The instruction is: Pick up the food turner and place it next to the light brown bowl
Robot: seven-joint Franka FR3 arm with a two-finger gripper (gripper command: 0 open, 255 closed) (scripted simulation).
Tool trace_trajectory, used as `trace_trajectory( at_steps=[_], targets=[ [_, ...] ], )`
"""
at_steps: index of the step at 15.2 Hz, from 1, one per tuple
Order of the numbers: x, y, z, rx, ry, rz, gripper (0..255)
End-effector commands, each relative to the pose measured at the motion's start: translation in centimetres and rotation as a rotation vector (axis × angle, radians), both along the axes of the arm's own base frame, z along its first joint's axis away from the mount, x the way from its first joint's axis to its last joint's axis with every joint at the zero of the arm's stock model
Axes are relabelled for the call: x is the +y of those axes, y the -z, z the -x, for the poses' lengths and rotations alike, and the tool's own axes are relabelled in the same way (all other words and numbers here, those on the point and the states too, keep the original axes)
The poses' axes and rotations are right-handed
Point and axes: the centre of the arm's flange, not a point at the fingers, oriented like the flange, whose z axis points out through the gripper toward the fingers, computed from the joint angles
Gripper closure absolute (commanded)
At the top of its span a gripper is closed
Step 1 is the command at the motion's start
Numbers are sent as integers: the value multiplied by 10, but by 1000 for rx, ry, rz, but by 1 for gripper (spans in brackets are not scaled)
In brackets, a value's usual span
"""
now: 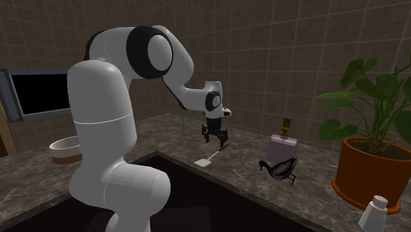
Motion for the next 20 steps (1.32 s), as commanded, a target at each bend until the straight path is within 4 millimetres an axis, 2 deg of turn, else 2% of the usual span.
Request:
trace_trajectory(
  at_steps=[1,7,15,16,20],
  targets=[
    [-4,11,0,2,10,-1,0],
    [-5,46,-2,2,10,-1,0],
    [-5,46,-2,2,10,-1,0],
    [-5,46,-2,2,10,-1,255],
    [-5,46,-2,2,10,-1,255]
  ],
)
